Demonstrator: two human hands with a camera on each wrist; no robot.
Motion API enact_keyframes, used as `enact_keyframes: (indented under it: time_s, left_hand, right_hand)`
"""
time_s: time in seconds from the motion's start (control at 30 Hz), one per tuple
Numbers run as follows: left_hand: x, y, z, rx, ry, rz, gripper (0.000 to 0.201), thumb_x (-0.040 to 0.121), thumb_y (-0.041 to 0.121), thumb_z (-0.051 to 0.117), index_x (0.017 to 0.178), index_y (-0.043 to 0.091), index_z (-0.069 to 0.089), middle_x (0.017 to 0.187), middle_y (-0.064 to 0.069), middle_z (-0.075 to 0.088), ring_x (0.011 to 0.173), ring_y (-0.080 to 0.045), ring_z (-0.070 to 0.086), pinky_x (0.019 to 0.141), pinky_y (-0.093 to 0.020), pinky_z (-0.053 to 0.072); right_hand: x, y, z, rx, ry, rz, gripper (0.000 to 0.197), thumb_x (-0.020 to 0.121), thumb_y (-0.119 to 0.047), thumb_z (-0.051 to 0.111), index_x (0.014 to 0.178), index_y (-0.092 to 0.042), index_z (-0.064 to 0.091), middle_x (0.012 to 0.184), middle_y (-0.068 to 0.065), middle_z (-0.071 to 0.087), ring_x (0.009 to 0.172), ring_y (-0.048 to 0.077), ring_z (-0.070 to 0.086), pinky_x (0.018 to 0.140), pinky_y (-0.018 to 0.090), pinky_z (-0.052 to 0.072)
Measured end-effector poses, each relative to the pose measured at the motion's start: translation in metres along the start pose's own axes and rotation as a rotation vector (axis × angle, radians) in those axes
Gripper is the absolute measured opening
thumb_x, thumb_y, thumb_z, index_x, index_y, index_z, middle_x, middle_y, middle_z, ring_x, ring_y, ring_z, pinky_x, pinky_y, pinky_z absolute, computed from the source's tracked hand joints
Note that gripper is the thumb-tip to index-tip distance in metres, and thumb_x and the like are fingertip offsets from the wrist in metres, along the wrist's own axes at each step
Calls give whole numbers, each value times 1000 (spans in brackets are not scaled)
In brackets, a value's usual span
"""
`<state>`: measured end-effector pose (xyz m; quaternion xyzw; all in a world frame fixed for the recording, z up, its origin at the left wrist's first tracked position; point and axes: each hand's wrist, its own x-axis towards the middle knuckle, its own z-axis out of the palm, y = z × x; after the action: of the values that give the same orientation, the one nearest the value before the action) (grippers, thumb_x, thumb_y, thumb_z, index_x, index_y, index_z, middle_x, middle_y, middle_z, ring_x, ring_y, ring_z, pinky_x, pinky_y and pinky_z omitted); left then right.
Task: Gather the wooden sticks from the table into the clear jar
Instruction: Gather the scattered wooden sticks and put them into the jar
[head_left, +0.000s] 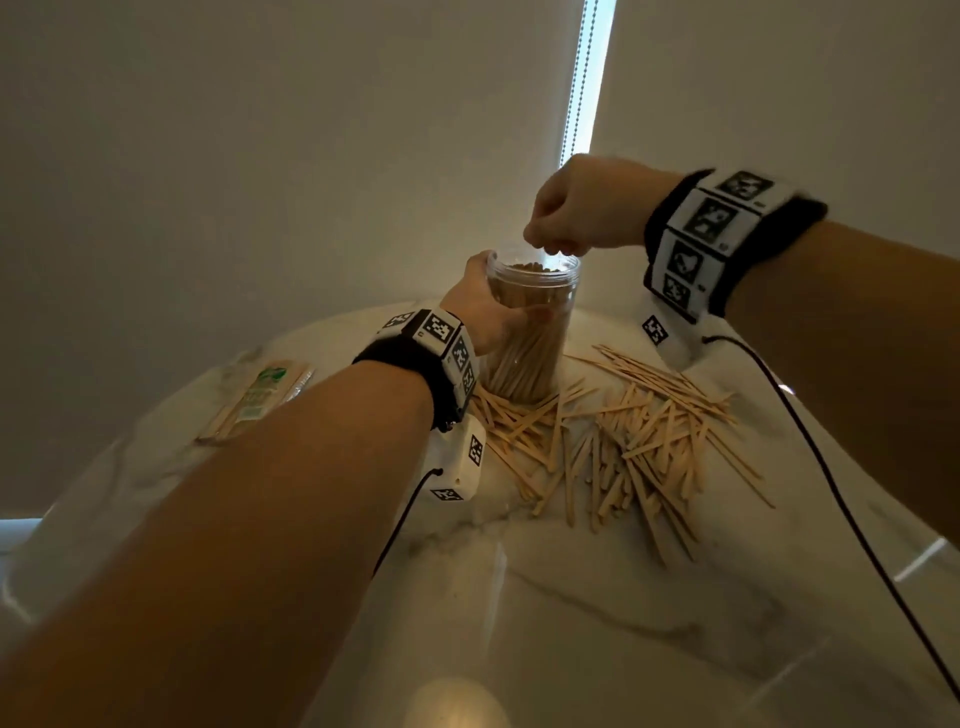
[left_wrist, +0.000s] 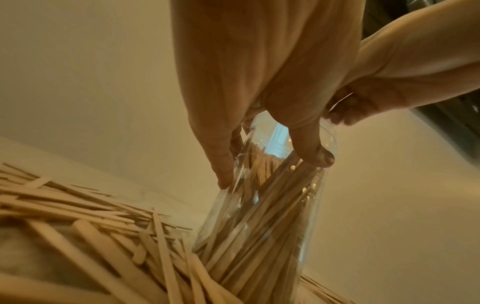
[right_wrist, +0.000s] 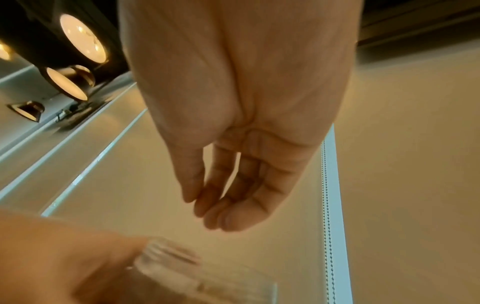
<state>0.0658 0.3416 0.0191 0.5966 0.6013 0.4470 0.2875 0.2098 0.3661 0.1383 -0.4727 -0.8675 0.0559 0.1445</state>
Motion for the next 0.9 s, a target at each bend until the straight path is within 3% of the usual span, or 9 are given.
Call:
enact_keyframes:
  time_s: [0.1, 0.23, 0.33, 0.43, 0.5, 0.63, 0.7, 0.8, 0.9]
  left_hand:
    - [-3, -3, 1, 0, 10, -6, 98, 71, 45, 84, 149, 20, 31, 128, 4, 58, 119, -16, 56, 92, -26, 46]
    - [-22, -7, -10, 253, -45, -151, 133, 48, 79, 77, 153, 14, 27, 148, -12, 48, 132, -29, 49, 103, -44, 46]
    - [-37, -12, -32, 566, -7, -284, 92, 79, 66, 67, 141, 1, 47, 141, -17, 54, 125, -32, 54, 98, -35, 45]
    - [-52, -23, -49, 799, -43, -402, 59, 94, 48, 61, 126, -2, 59, 127, -18, 62, 115, -32, 59, 85, -33, 44]
    - [-62, -25, -50, 864, -104, -448, 54, 95, 44, 61, 124, -2, 60, 126, -17, 63, 116, -31, 59, 82, -31, 43]
    - [-71, -21, -29, 990, -229, -437, 59, 91, 53, 62, 123, 3, 61, 127, -12, 63, 113, -27, 60, 87, -30, 46]
    - [-72, -18, -13, 1036, -239, -397, 57, 91, 58, 58, 117, 8, 64, 124, -10, 65, 102, -25, 60, 84, -32, 47]
    - [-75, -11, 8, 959, -206, -352, 64, 99, 62, 35, 127, 9, 60, 134, -13, 59, 114, -29, 57, 92, -35, 44]
    - [-76, -7, 23, 889, -215, -314, 76, 93, 73, 33, 136, 14, 55, 137, -12, 57, 121, -30, 55, 98, -38, 43]
  right_hand:
    - [-41, 9, 6, 53, 105, 34, 27, 94, -37, 61, 76, -18, 69, 66, -5, 68, 55, 6, 61, 57, 22, 44]
    - [-91, 37, 34, 15, -141, 198, 38, 97, -45, 56, 81, -14, 70, 71, 1, 72, 58, 12, 65, 62, 24, 49]
    - [-121, 59, 52, -218, -351, 385, 50, 101, -52, 44, 87, -11, 69, 72, 1, 69, 60, 14, 63, 73, 29, 53]
    - [-141, 73, 62, -453, -472, 474, 47, 110, -34, 23, 142, -12, 50, 134, 11, 58, 118, 24, 57, 102, 32, 43]
    - [-146, 77, 66, -418, -496, 537, 46, 111, -29, 19, 155, -20, 30, 156, 9, 38, 140, 26, 41, 110, 34, 37]
    - [-139, 69, 82, -292, -478, 498, 78, 97, -70, 23, 138, -13, 56, 145, 10, 53, 132, 26, 50, 107, 35, 39]
    - [-133, 60, 91, -243, -442, 460, 83, 88, -79, 35, 135, -15, 58, 140, 7, 57, 127, 27, 53, 103, 35, 41]
    - [-127, 42, 95, -194, -443, 447, 69, 86, -67, 58, 128, -13, 61, 120, 7, 65, 110, 25, 61, 89, 32, 48]
    - [-123, 33, 96, -139, -463, 444, 49, 92, -45, 64, 124, -8, 63, 120, 9, 67, 109, 24, 65, 94, 33, 54]
